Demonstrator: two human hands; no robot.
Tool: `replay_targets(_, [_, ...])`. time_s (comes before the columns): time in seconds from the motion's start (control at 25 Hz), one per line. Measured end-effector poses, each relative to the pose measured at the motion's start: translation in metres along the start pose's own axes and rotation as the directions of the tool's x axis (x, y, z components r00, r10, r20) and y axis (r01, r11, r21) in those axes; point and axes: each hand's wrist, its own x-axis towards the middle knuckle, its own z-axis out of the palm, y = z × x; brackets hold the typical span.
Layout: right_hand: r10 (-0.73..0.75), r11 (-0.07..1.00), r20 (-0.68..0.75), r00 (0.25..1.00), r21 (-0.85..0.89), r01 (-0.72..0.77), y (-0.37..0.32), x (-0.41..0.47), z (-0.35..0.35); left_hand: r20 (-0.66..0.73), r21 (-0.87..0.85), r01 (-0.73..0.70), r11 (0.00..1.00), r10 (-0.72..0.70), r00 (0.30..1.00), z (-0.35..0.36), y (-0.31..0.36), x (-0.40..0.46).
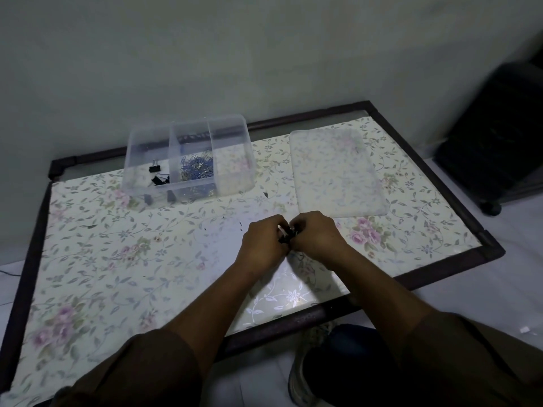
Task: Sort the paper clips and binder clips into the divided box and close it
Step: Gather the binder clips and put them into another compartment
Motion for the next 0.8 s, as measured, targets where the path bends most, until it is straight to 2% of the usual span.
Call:
replay_targets(0.16, [0.084,0.970,0.068,0.994,0.222,-0.097,0.010,0.005,0.001,-0.053,-0.136,0.017,0.991,-0.025,0.998,0.002,-0.003,-0.007])
replay_targets(0.32, [0.081,0.942,0.113,0.990,0.315,-0.113,0.010,0.005,-0.002,-0.088,-0.294,0.018,0.956,-0.046,0.995,-0.001,-0.008,-0.017])
replay_targets(0.44, [0.059,0.936,0.117,0.991,0.339,-0.096,0.009,0.003,-0.002,-0.101,-0.364,0.014,0.931,-0.054,0.993,-0.001,-0.010,-0.023])
replay_targets(0.8, [0.017,0.946,0.084,0.996,0.322,-0.043,0.001,0.008,-0.003,-0.159,-0.435,0.027,0.900,-0.107,0.981,-0.005,-0.016,-0.022])
